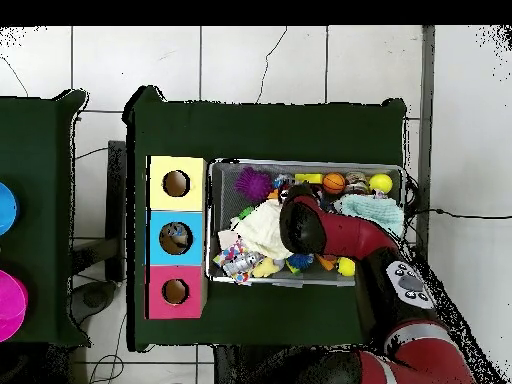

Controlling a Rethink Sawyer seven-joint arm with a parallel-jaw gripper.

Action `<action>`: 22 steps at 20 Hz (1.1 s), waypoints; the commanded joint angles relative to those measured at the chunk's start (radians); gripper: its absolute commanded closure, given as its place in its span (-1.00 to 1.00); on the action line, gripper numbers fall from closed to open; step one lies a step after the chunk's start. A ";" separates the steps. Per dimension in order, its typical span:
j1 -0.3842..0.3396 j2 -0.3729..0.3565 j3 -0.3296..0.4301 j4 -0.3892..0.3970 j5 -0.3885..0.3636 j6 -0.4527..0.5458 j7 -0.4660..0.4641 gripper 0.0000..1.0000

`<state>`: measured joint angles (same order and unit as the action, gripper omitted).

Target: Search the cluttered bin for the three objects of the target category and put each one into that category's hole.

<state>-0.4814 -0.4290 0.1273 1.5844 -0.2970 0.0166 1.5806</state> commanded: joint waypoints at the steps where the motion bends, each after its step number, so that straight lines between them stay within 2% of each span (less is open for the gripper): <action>1: -0.031 0.066 0.109 0.042 0.003 -0.018 0.152 -1.00; 6: -0.026 0.099 0.083 0.026 -0.020 -0.049 0.144 -1.00; 16: -0.013 0.105 0.043 0.020 -0.021 -0.058 0.140 -1.00; 22: -0.028 0.103 0.052 0.015 -0.032 -0.055 0.126 -1.00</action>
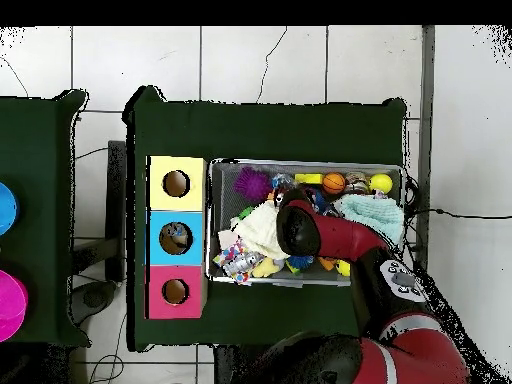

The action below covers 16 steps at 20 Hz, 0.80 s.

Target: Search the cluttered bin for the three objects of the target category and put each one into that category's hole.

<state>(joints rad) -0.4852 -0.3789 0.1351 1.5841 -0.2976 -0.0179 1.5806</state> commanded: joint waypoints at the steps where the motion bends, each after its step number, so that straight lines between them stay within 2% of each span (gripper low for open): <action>1: -0.027 0.057 0.048 0.013 -0.032 -0.022 0.125 -1.00; 7: -0.035 0.096 0.058 -0.015 -0.037 -0.041 0.119 -1.00; 16: -0.048 0.090 0.060 -0.025 -0.043 -0.026 0.092 -1.00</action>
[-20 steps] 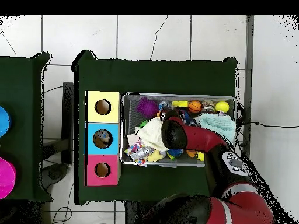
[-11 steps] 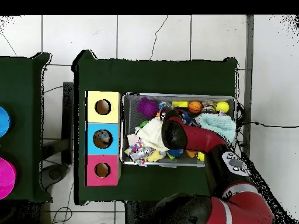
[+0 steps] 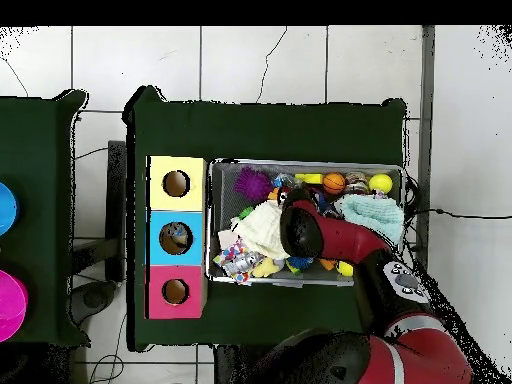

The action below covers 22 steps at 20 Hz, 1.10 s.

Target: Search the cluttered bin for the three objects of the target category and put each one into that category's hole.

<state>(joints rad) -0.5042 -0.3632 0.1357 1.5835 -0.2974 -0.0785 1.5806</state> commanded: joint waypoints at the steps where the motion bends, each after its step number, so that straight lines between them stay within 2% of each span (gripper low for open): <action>1: -0.030 0.077 0.061 -0.025 -0.043 0.034 0.091 -1.00; 11: -0.039 0.070 0.068 -0.028 -0.048 0.046 0.080 -1.00; 17: -0.057 0.117 0.086 -0.031 -0.046 0.042 0.085 -1.00; 19: -0.056 0.132 0.083 -0.039 -0.044 0.055 0.080 -1.00; 22: -0.021 0.132 0.030 -0.055 -0.039 0.050 0.080 -1.00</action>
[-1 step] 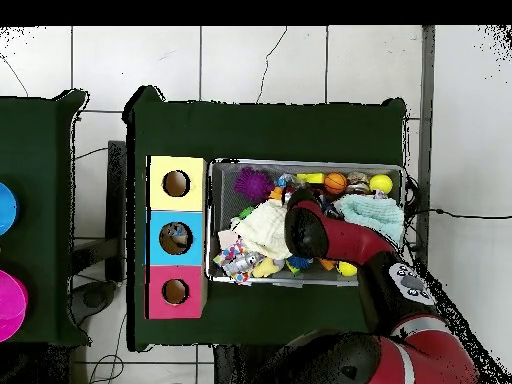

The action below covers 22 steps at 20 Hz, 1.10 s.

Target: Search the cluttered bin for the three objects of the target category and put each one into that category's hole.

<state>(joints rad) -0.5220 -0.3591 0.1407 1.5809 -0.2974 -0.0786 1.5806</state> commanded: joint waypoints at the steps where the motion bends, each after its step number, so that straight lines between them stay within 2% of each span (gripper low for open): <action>1: 0.007 0.126 0.009 -0.056 -0.038 0.048 0.082 -1.00; 9: 0.003 0.114 0.009 -0.058 -0.045 0.050 0.074 -1.00; 22: -0.022 0.031 0.043 -0.026 -0.044 0.143 0.037 -1.00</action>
<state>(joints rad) -0.5198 -0.3601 0.1388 1.5786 -0.2976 -0.0769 1.5806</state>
